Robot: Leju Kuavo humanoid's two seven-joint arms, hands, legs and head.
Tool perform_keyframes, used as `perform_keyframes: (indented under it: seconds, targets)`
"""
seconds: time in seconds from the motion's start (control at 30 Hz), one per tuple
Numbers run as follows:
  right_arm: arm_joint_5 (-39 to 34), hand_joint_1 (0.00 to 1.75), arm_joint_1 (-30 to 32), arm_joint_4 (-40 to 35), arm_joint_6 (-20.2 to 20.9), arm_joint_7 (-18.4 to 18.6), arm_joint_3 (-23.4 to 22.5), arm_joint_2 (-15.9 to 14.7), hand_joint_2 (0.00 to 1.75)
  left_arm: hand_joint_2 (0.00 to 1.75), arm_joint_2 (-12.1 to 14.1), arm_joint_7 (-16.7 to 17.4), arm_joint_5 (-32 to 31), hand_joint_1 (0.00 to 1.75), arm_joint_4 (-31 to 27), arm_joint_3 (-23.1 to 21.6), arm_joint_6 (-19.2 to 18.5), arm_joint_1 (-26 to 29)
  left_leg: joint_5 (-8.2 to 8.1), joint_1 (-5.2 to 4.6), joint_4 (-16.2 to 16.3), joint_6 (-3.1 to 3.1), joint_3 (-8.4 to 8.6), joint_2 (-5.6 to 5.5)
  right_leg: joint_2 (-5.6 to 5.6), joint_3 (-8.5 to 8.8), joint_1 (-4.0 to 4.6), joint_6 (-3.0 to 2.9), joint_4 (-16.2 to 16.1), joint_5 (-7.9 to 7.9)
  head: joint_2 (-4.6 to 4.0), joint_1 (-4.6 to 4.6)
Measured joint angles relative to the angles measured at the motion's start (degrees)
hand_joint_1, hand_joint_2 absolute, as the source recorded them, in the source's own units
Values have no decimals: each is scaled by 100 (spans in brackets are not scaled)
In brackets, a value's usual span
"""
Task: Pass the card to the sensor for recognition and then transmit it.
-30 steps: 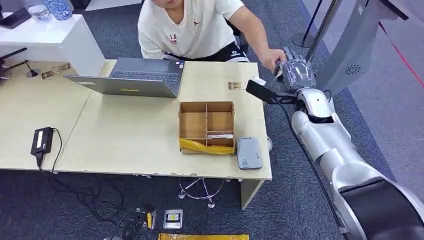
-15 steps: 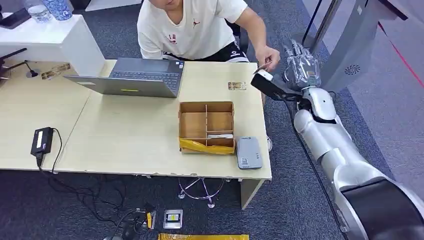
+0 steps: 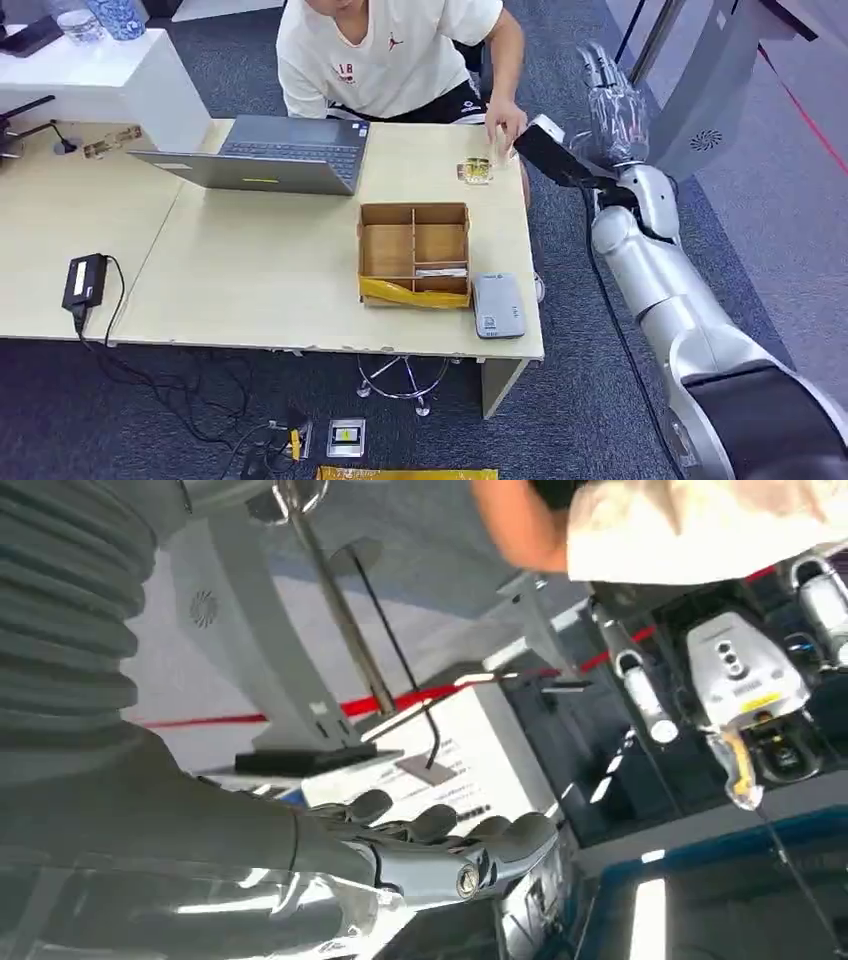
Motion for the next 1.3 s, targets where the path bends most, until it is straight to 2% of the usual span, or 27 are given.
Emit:
perform_keyframes:
  seconds: [0.2, 0.37, 0.43, 0.53, 0.63, 0.67, 0.8, 0.9, 0.97, 1.1, 1.3]
  targets:
    - [335, 0, 751, -1169, 216, 564, 0, -24, 175, 175, 50, -94, -26, 0, 4, -4, 88, 89, 0, -1, 0, 0, 0, 1, 3, -1, -1, 0, -1, 0, 0, 2]
    - [295, 0, 1080, -1834, 518, 642, -46, -46, 175, 175, 72, -107, -2, 0, 9, -4, 153, 141, 0, 0, 0, 0, 1, 3, 4, -1, 0, 0, -1, 0, -2, 0]
    - [154, 0, 1216, -2114, 882, 703, -46, -50, 175, 175, 81, -146, 31, 0, 9, -2, 188, 162, 0, 0, -1, 0, 1, 4, 5, -1, 0, 0, -1, 0, -2, 2]
    - [-163, 0, 1458, -2617, 1657, 895, -46, -57, 175, 175, 92, -282, 83, 0, 9, 7, 188, 216, 0, 0, -1, 0, 2, 4, 5, -1, 0, 0, -1, 0, 0, 2]
    - [-621, 0, 1721, -3215, 2972, 1239, -42, -87, 175, 175, 111, -411, 107, 0, 11, 7, 190, 280, -1, 0, -1, 0, 2, 4, 5, -2, 0, -1, -1, 0, -2, 0]
    - [-691, 0, 1843, -3449, 3290, 1349, -35, -107, 175, 175, 114, -417, 109, 0, 13, 9, 190, 291, -1, 0, -1, 0, 0, 4, 3, -2, 0, -1, -2, -1, -2, 2]
    - [-859, 0, 2215, -4370, 3922, 1595, 17, -168, 175, 175, 131, -426, 129, 0, 26, 9, 205, 320, -2, 0, -2, -1, -1, 5, 3, -4, 0, -1, -2, -1, -2, 0]
    - [-957, 0, 2393, -4794, 4563, 1663, 122, -247, 175, 175, 120, -431, 162, 0, 26, 11, 461, 323, -2, 0, -2, 0, 1, 10, 6, -4, 0, -1, -3, -1, 0, 0]
    - [-1019, 0, 2546, -5119, 4828, 1727, 219, -315, 175, 175, 76, -431, 160, 0, 26, 11, 610, 341, -2, -1, -2, 0, -1, 9, 3, -3, -1, -1, -3, -1, -2, 0]
    - [-979, 0, 2715, -5461, 5116, 1792, 389, -365, 175, 175, 46, -431, 116, 0, 28, 11, 675, 349, -2, -1, -2, 0, 1, 10, 5, -3, -1, -1, -3, -1, -2, 0]
    - [-662, 0, 2901, -5660, 5248, 1825, 730, -411, 175, 175, -2, -350, 0, 0, 28, 7, 704, 298, -1, 0, -2, 0, 0, 10, 5, -3, 0, -1, -3, -1, -2, 0]
